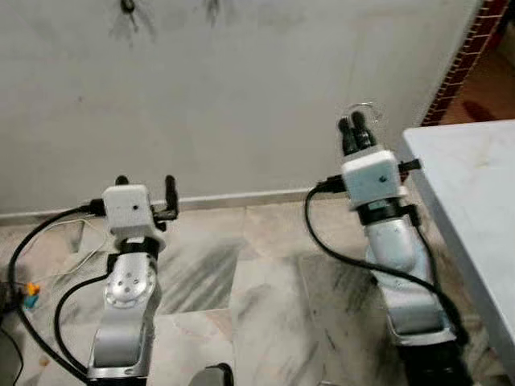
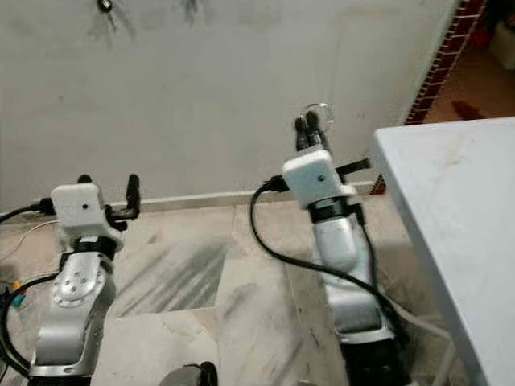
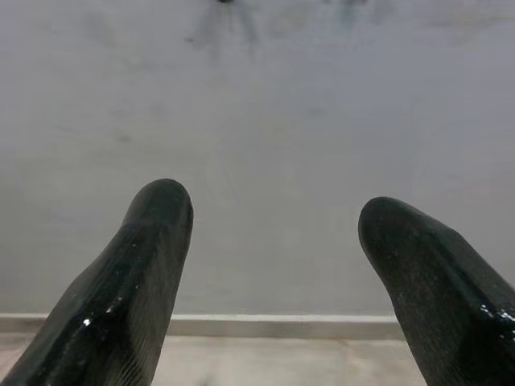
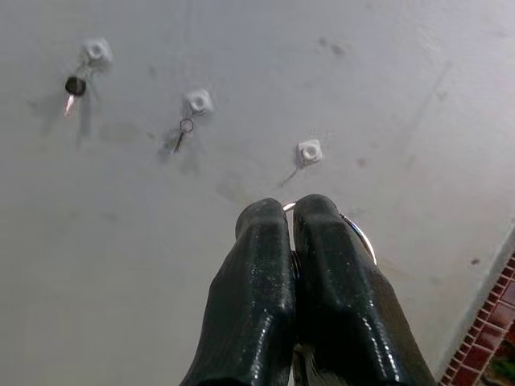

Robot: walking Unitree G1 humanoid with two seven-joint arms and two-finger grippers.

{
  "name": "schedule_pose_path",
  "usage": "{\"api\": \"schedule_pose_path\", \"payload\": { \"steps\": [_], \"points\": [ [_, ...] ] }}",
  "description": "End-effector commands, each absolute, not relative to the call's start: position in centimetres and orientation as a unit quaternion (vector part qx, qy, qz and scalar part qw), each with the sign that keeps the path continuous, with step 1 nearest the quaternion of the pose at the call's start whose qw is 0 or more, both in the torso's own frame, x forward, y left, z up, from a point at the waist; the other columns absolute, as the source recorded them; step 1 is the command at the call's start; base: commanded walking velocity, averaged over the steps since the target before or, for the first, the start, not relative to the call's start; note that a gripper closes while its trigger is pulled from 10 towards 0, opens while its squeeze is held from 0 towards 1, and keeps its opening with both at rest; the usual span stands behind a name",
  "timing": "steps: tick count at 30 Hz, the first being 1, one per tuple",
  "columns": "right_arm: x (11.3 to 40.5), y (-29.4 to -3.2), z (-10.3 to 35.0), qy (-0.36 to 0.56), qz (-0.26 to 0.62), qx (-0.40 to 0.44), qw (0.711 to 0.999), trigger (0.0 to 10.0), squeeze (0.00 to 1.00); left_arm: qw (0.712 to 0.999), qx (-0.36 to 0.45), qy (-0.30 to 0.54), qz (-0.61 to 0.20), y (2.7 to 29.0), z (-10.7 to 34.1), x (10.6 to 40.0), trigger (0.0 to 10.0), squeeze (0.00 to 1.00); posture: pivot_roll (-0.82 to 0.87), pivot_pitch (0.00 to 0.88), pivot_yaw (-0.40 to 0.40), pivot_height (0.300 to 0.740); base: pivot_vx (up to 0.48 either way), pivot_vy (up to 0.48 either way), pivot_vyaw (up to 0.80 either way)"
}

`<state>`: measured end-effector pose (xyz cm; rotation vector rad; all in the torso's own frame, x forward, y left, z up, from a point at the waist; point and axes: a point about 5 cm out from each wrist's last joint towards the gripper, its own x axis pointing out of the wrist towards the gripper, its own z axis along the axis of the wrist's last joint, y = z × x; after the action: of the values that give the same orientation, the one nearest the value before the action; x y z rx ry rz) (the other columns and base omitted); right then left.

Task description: Hang keys on a hook

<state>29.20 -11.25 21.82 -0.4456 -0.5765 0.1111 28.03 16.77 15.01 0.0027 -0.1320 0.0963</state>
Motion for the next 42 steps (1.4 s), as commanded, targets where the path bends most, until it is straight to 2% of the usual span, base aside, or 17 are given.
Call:
{"api": "schedule_pose_path", "payload": {
  "steps": [1, 5, 7, 18, 23, 33, 42],
  "points": [
    [29.2, -11.7, 22.3, -0.291, 0.044, -0.211, 0.932, 10.0, 0.0, 0.998, -0.013, -0.057, 0.005, 15.6, 14.9, 28.1, 10.0, 0.0, -0.03, 0.167, 0.048, 0.74, 0.0, 0.0, 0.0],
    [29.3, -11.9, 22.2, -0.286, 0.039, -0.196, 0.937, 10.0, 0.0, 0.991, -0.057, -0.049, -0.114, 12.9, 15.2, 27.8, 10.0, 0.0, -0.03, 0.163, 0.045, 0.74, 0.0, 0.0, 0.0],
    [29.3, -11.9, 22.2, -0.284, 0.04, -0.195, 0.938, 10.0, 0.0, 0.988, -0.06, -0.044, -0.136, 12.4, 15.1, 27.6, 10.0, 0.0, -0.03, 0.159, 0.045, 0.74, 0.0, 0.0, 0.0],
    [29.6, -12.3, 21.9, -0.275, 0.035, -0.189, 0.942, 10.0, 0.0, 0.991, -0.042, -0.046, -0.119, 13.7, 15.0, 27.3, 10.0, 0.0, -0.02, 0.155, 0.045, 0.74, 0.0, 0.0, -0.08],
    [29.6, -12.0, 22.0, -0.279, 0.042, -0.192, 0.94, 10.0, 0.0, 0.989, -0.053, -0.062, -0.123, 13.5, 15.6, 27.4, 10.0, 0.0, -0.02, 0.153, 0.041, 0.74, 0.0, 0.0, 0.0],
    [29.9, -11.9, 22.9, -0.299, 0.04, -0.202, 0.932, 10.0, 0.0, 0.988, -0.051, -0.069, -0.13, 13.0, 15.7, 27.4, 10.0, 0.0, -0.02, 0.151, 0.038, 0.74, 0.325, 0.0, 0.0],
    [30.4, -12.9, 23.5, -0.303, 0.02, -0.205, 0.931, 10.0, 0.0, 0.988, -0.051, -0.066, -0.133, 13.0, 15.5, 27.2, 10.0, 0.0, -0.03, 0.154, 0.038, 0.74, 0.465, 0.0, 0.0]
  ]
}}
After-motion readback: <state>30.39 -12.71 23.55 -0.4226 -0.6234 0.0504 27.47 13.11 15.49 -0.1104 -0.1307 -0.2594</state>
